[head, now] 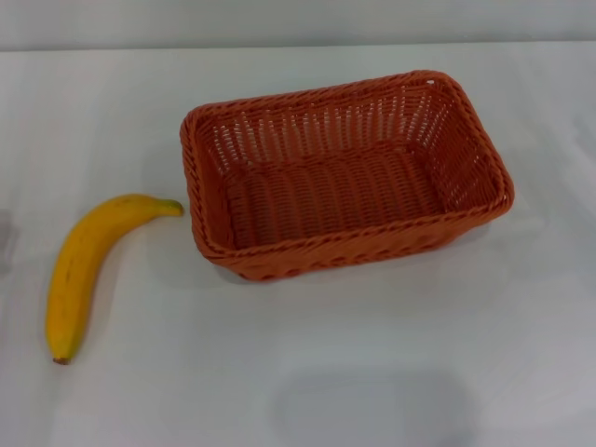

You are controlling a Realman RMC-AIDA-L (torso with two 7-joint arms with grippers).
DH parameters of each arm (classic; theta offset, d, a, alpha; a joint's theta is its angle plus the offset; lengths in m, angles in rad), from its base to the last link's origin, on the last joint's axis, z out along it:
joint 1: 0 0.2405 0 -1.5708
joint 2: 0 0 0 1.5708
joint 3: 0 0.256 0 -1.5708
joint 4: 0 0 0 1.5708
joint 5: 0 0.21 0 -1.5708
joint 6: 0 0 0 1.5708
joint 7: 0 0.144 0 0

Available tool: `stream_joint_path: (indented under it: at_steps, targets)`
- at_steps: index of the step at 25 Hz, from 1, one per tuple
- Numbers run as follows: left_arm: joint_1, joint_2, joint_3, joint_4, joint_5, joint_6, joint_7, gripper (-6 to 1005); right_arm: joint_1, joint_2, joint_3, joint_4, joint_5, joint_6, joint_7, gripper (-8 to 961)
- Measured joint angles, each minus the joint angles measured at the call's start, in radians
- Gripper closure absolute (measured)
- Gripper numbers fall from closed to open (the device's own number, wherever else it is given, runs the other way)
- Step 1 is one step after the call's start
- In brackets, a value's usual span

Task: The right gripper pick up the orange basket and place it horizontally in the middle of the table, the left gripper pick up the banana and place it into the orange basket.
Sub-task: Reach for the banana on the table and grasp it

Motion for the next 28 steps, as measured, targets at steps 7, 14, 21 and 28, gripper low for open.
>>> stream_joint_path:
  at_steps: [7,14,21,28]
  targets:
    - [-0.055,0.017,0.001,-0.411,0.439,0.075,-0.69,214,0.019,0.004,0.004,0.131,0.075,-0.074,-0.432,124]
    - [-0.229,0.111,0.002,-0.719,0.877,0.243,-1.01,215,0.021,0.003,0.009,0.135,0.076,-0.128,-0.358,124]
    - [-0.477,0.174,0.005,-0.839,1.287,0.323,-1.176,217,0.015,0.002,0.052,0.138,0.077,-0.153,-0.319,123]
    - [-0.713,0.192,0.006,-0.842,1.705,0.272,-1.31,219,0.035,0.004,0.053,0.14,0.078,-0.157,-0.297,123]
